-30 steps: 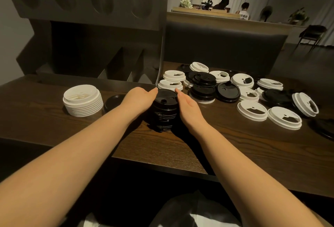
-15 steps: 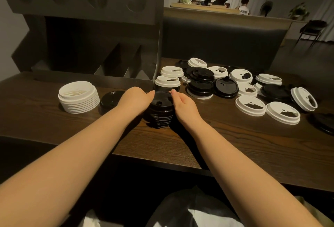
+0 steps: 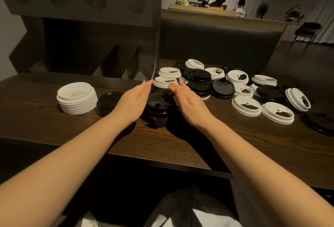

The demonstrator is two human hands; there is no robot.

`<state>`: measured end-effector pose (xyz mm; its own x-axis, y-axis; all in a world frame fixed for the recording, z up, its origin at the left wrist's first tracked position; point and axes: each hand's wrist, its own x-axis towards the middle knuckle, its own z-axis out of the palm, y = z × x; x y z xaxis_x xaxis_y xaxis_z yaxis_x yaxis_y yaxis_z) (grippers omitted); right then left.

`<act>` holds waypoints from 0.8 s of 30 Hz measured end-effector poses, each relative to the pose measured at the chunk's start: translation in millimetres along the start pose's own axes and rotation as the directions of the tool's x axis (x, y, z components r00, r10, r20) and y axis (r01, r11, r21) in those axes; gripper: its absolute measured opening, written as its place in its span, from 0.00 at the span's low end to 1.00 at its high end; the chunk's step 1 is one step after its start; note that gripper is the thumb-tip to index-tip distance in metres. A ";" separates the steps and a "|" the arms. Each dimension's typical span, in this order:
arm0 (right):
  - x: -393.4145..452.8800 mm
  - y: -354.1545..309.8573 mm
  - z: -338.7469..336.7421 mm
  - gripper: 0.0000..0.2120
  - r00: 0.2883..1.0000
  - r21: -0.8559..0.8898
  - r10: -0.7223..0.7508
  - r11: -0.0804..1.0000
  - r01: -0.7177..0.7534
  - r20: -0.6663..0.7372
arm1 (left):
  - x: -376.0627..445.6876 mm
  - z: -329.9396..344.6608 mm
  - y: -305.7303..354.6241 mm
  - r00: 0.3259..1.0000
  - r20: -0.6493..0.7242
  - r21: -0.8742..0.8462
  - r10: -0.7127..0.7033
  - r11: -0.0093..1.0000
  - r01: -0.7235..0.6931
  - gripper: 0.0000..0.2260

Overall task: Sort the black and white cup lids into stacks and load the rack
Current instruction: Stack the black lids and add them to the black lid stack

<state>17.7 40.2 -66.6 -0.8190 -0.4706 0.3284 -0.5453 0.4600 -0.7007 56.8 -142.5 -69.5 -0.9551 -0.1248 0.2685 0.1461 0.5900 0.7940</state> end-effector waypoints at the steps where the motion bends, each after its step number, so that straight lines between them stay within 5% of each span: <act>1: -6.4 2.4 -1.2 0.19 0.995 -0.061 -0.049 0.997 0.054 0.089 | -1.3 0.5 -5.4 0.997 0.079 0.055 0.020 0.998 -0.024 0.19; 3: -16.1 10.5 5.8 0.20 0.978 -0.127 -0.084 0.986 0.109 0.192 | -4.5 5.9 -15.0 0.981 0.174 0.194 0.082 0.974 -0.116 0.19; 6: -14.1 17.7 9.3 0.20 0.979 -0.200 -0.116 0.968 0.149 0.165 | -5.8 13.0 -21.0 0.981 0.140 0.249 0.135 0.954 -0.167 0.20; 13: -23.9 16.2 14.8 0.28 0.976 -0.181 -0.195 0.961 0.210 0.094 | -15.6 15.1 -22.1 0.949 0.074 0.147 0.305 0.938 -0.313 0.23; 17: -25.3 15.5 13.7 0.31 0.969 -0.174 -0.223 0.955 0.239 0.108 | -14.2 11.7 -26.2 0.939 0.116 0.082 0.323 0.939 -0.333 0.34; 24: -32.6 14.5 1.4 0.29 0.969 -0.192 -0.240 0.949 0.248 0.065 | -22.3 18.0 -24.1 0.887 0.146 0.043 0.438 0.893 -0.448 0.33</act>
<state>36.7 61.1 -88.4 -0.6507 -0.6152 0.4451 -0.7554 0.4647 -0.4620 70.0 -139.5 -104.4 -0.8209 0.2645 0.5062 0.5474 0.6170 0.5653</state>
